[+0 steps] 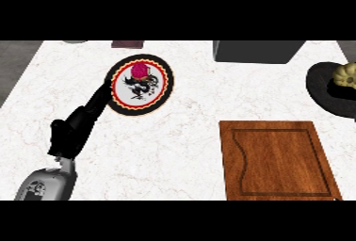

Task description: Pick the squash from the cutting board and place it in the pan

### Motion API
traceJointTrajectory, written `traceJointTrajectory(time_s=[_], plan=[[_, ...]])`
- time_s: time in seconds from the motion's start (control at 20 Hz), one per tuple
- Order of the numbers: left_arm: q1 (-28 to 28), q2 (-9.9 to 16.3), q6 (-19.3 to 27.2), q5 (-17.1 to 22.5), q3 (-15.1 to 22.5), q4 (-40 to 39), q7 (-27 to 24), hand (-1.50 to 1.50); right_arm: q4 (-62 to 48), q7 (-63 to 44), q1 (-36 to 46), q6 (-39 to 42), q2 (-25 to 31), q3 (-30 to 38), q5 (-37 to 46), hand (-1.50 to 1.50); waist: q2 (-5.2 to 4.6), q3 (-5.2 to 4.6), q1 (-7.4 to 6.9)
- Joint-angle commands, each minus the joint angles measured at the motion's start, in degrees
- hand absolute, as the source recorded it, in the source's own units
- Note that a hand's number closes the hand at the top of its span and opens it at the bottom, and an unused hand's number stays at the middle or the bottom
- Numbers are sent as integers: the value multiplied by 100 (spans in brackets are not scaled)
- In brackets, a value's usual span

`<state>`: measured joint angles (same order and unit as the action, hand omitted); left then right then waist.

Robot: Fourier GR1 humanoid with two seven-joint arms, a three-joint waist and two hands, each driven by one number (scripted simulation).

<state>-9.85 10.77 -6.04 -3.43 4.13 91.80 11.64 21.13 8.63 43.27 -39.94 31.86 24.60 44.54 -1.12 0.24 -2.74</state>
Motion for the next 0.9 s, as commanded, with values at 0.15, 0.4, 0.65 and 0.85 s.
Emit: traceJointTrajectory(time_s=[0.15, 0.4, 0.65, 0.85], plan=[[-214, -29, -79, 56, -41, -40, 148, 0, -742, 640, 291, -15, 401, 285, -191, 150, -25, 4, -25], [-129, -74, -84, -50, 121, 25, 17, 0, -1438, -391, 179, 938, 506, 350, -198, -150, -109, 24, -177], [-91, -171, -13, -68, 146, 59, -70, 0, -1236, -5, 381, 1154, 544, 771, -649, -150, -110, 38, -233], [-325, 17, -127, 59, -64, 5, 163, 0, -1004, 751, 298, 1301, 522, 1337, -1257, -150, -133, 64, -163]])
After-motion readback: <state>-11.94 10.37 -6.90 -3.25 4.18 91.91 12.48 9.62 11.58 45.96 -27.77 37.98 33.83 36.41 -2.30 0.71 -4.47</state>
